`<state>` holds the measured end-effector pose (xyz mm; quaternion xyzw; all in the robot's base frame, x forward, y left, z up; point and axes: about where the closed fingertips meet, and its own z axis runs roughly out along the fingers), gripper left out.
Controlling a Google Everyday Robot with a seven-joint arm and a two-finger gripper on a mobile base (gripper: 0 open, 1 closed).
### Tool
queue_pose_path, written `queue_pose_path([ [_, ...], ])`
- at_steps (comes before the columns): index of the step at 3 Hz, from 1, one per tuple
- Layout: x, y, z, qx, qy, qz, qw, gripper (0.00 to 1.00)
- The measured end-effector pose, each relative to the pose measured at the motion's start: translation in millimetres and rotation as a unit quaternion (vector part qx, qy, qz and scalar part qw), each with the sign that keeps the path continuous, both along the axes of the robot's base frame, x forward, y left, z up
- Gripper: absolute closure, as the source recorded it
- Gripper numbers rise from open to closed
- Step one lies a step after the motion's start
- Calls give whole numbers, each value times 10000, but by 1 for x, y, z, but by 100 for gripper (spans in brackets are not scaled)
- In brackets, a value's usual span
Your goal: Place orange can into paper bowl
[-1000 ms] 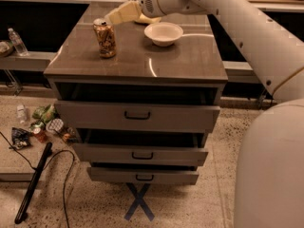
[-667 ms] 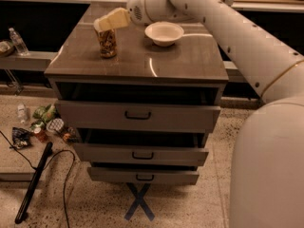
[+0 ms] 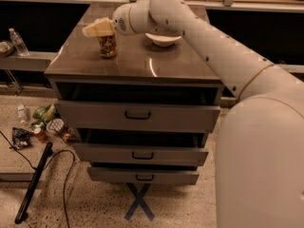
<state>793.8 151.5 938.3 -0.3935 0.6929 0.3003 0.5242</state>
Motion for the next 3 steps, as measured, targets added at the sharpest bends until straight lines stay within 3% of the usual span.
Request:
queue_pose_path([
  [2,19,12,-10,53,-65,191,9998,55],
  [3,30,-5,8,20,-292,88,9995,78],
])
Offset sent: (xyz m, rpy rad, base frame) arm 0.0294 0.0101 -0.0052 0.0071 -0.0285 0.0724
